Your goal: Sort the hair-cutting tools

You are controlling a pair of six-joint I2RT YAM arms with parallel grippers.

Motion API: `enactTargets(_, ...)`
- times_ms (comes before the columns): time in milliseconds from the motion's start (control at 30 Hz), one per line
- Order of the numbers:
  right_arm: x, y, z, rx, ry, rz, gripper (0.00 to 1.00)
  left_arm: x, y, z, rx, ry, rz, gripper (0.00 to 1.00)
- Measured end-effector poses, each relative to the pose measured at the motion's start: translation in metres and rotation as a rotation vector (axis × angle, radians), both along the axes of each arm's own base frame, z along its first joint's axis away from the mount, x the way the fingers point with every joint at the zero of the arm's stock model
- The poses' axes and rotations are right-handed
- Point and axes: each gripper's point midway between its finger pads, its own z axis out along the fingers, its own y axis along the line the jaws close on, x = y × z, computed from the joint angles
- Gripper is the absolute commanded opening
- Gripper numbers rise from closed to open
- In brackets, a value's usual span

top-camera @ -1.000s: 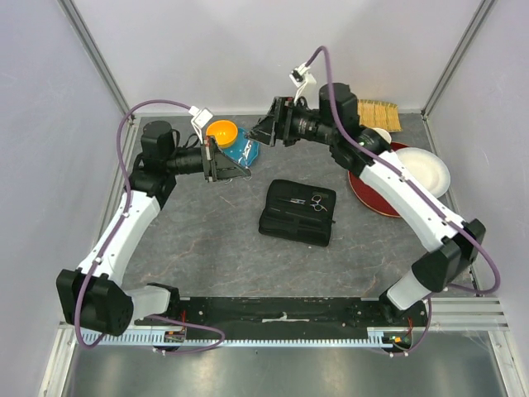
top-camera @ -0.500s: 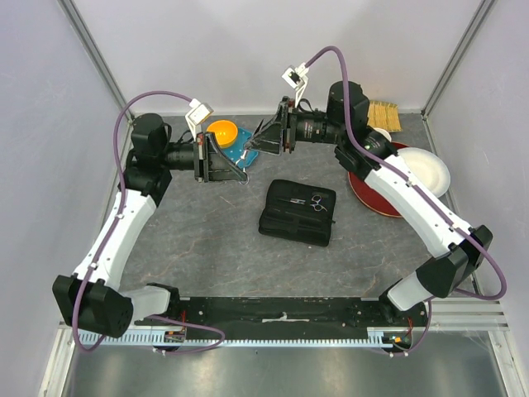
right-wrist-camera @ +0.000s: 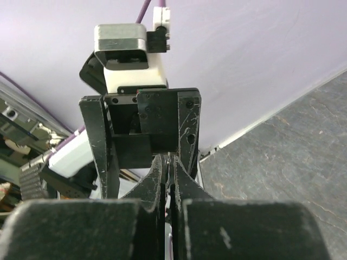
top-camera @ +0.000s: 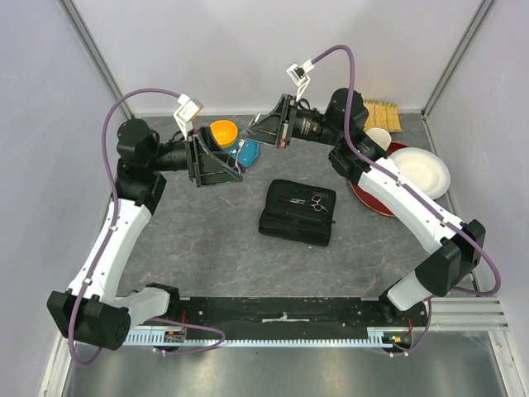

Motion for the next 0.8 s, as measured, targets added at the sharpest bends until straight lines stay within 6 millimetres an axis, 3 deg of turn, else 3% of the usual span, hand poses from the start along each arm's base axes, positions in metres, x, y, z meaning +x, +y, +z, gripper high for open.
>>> enactTargets(200,0.008,0.0,0.013,0.063,0.01,-0.065,0.0,0.008,0.002,0.014,-0.061,0.004,0.172,0.75)
enactTargets(500,0.02,-0.021,0.023,0.136,-0.035,-0.226,0.0,0.038,0.011,-0.002,-0.195,0.237,0.441,0.74)
enactTargets(700,0.017,-0.026,0.026,0.171,-0.065,-0.242,0.0,0.043,0.016,0.026,-0.325,0.259,0.475,0.73)
enactTargets(800,0.016,-0.028,0.025,0.196,-0.063,-0.245,0.0,0.039,0.018,0.039,-0.377,0.262,0.459,0.64)
